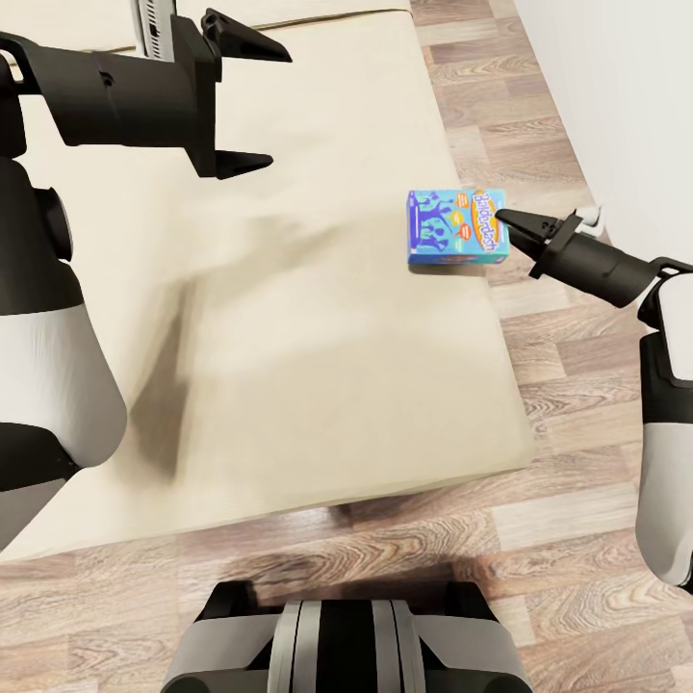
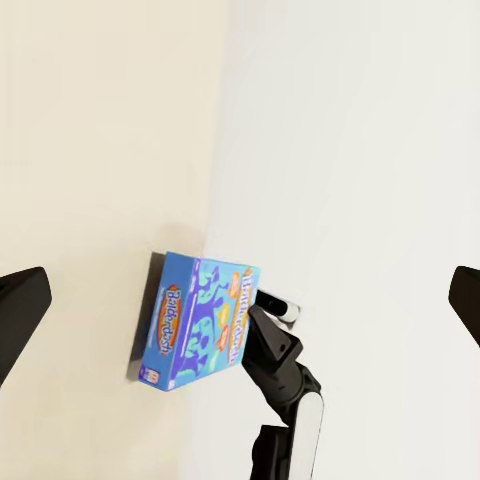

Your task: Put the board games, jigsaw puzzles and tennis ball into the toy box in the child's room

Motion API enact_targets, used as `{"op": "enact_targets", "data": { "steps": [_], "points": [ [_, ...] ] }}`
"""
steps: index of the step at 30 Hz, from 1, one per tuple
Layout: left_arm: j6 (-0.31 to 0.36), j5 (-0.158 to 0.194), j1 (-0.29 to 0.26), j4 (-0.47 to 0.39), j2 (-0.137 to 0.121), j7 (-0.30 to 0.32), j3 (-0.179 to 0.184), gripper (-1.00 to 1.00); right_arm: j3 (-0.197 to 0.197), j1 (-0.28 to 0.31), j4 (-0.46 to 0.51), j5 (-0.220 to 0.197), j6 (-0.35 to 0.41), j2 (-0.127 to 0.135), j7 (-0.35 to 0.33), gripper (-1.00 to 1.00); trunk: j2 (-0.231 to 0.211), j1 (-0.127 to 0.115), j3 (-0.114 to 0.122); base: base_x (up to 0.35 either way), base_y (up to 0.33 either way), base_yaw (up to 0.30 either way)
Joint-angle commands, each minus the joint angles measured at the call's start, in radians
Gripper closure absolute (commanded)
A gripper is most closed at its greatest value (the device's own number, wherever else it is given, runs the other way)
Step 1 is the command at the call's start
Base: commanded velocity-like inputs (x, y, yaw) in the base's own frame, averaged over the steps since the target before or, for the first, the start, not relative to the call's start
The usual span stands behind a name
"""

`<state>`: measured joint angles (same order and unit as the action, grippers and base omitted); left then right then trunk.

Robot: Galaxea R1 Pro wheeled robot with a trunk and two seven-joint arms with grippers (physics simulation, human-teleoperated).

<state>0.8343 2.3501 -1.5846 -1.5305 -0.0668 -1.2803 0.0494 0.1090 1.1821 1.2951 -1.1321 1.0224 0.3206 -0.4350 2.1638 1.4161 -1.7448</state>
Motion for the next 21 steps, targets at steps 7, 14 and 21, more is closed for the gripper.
{"op": "enact_targets", "data": {
  "steps": [7, 14, 21],
  "points": [
    [0.006, 0.006, 0.0, 0.0, -0.001, -0.009, 0.0, -1.0, 0.002, 0.007, 0.0, 0.009, 0.004, 0.0, -0.006, 1.0, 0.0, 0.0, 0.0, 0.0, 0.0, 0.0],
    [0.005, 0.006, 0.006, 0.0, -0.001, -0.01, 0.0, -1.0, 0.004, 0.01, 0.0, 0.009, 0.005, 0.001, -0.005, 1.0, 0.0, 0.0, 0.0, 0.0, 0.0, 0.0],
    [0.003, 0.006, 0.029, -0.002, -0.011, -0.009, 0.0, -1.0, 0.004, 0.011, 0.0, 0.009, 0.005, 0.002, -0.005, 1.0, 0.0, 0.0, 0.0, 0.0, 0.0, 0.0]
  ]
}}
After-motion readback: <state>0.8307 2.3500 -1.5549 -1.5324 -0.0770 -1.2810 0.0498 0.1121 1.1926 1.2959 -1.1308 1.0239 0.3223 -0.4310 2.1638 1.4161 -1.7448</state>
